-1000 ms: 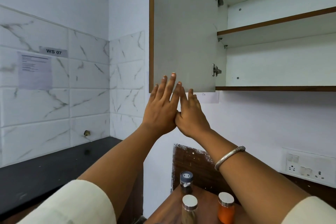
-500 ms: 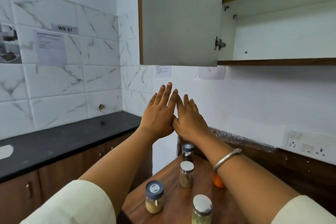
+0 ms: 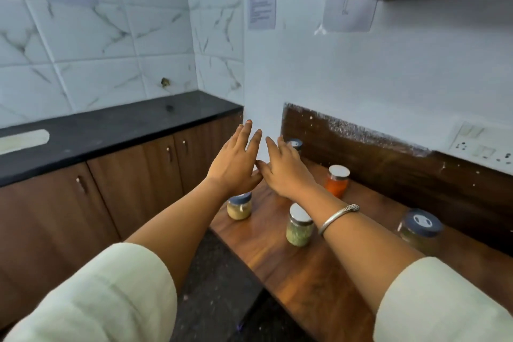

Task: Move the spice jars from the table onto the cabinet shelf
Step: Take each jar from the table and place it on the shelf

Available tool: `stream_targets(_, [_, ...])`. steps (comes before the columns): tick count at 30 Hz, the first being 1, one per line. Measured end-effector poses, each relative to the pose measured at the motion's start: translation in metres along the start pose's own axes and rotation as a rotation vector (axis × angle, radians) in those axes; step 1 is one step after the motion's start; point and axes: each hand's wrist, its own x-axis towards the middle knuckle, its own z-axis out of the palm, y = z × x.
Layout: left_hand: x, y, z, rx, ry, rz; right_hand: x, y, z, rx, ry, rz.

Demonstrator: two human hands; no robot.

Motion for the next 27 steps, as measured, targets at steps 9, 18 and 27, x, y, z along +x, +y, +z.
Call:
stream_targets(9, [-0.034,-0.046,0.069,-0.092,-0.169,-0.21,0.002,0.005,0.089,0.032,-0.098,0.0])
stream_targets(18, [-0.03,-0.091,0.151,-0.174,-0.342,-0.281,0.041,0.016,0.166,0.122,-0.166,0.076])
stream_targets(27, [-0.015,-0.116,0.213,-0.26,-0.451,-0.309,0.075,0.037,0.227,0.163,-0.227,0.22])
